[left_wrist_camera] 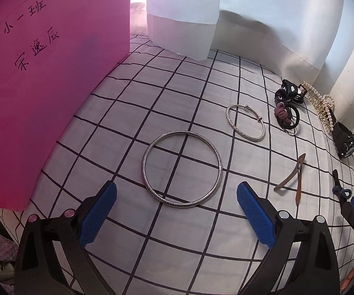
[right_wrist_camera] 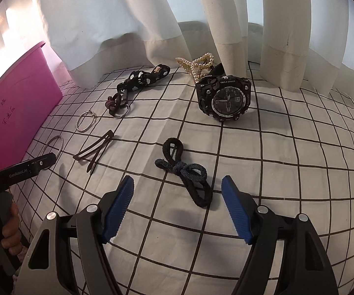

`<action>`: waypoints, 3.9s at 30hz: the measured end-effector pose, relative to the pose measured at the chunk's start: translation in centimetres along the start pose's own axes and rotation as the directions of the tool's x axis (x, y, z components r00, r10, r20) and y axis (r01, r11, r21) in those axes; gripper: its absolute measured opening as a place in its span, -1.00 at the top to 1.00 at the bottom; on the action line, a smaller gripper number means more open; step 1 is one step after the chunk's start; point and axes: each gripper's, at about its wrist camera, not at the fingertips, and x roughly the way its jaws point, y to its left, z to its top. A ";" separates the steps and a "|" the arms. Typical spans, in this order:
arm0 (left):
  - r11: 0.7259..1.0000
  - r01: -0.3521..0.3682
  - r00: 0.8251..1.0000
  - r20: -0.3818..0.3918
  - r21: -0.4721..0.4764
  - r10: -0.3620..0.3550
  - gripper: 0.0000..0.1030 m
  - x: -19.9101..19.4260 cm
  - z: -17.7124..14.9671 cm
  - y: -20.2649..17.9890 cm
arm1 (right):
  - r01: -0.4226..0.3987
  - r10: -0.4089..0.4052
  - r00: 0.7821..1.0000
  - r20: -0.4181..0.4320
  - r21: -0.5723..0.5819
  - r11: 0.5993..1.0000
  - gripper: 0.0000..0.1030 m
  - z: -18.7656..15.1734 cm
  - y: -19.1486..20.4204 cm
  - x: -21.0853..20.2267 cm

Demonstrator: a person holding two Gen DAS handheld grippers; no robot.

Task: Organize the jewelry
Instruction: 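Grasp the large silver bangle with the left tool while the right tool grasps the black hair tie, then carry bangle and hair tie into the pink tub and open both tools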

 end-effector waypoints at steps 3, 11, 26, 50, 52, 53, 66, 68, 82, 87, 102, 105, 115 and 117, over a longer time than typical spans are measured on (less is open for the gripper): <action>1.000 -0.008 1.000 -0.003 -0.002 0.008 -0.87 0.6 0.2 0.2 | -0.005 0.005 1.000 -0.003 -0.003 1.000 -0.37 0.1 0.1 0.4; 0.999 -0.038 0.999 0.015 0.030 0.038 -0.88 1.1 0.4 -0.3 | 0.036 -0.036 0.999 0.015 -0.012 0.999 -0.37 1.1 -0.1 0.9; 0.998 -0.053 0.997 0.062 0.033 0.051 -0.90 1.7 0.7 -0.4 | 0.110 -0.112 0.994 -0.020 -0.091 0.990 -0.37 1.7 0.2 2.9; 0.995 -0.030 0.992 0.123 0.092 0.018 -0.37 0.8 0.0 -1.5 | 0.061 -0.059 0.998 0.016 -0.169 0.984 0.52 0.7 2.5 2.7; 0.995 -0.034 0.992 0.123 0.092 0.023 -0.37 0.8 0.0 -1.5 | 0.032 -0.030 0.999 0.016 -0.164 0.986 0.74 0.6 2.9 2.6; 0.995 -0.036 0.992 0.123 0.090 0.025 -0.37 0.7 0.0 -1.4 | 0.036 -0.033 0.999 0.019 -0.162 0.986 0.74 0.6 2.9 2.6; 0.999 -0.019 0.993 0.121 0.039 0.014 -0.37 -0.2 -0.4 -0.2 | -0.026 0.030 0.999 0.040 -0.106 0.994 0.75 0.4 2.3 1.3; 0.999 -0.016 0.992 0.126 0.033 0.012 -0.37 -0.6 -0.4 -0.1 | -0.028 0.033 0.999 0.044 -0.108 0.994 0.75 0.4 2.4 0.9; 1.000 0.004 0.984 0.176 0.008 -0.005 -0.37 -6.7 0.8 -0.6 | -0.033 0.040 0.997 0.062 -0.103 0.994 0.75 2.5 1.9 -4.0; 1.000 0.003 0.975 0.221 -0.005 -0.002 -0.37 -11.3 1.9 -1.2 | -0.066 0.077 0.994 0.075 -0.132 0.989 0.75 4.4 2.4 -7.3; 0.994 -0.049 0.918 0.387 -0.095 0.082 -0.37 -24.5 3.4 1.3 | -0.248 0.292 0.950 0.110 -0.301 0.921 0.75 10.1 9.0 -13.9; 0.989 -0.072 0.911 0.394 -0.130 0.118 -0.37 -25.8 3.6 3.6 | -0.286 0.335 0.937 0.100 -0.334 0.898 0.75 11.2 11.5 -14.1; 0.959 -0.160 0.897 0.370 -0.235 0.241 -0.37 -27.1 6.4 15.0 | -0.397 0.455 0.888 0.069 -0.384 0.834 0.75 15.6 22.3 -11.7; 0.952 -0.170 0.899 0.357 -0.254 0.256 -0.37 -26.5 7.3 17.3 | -0.412 0.469 0.882 0.054 -0.397 0.820 0.75 16.6 24.9 -10.9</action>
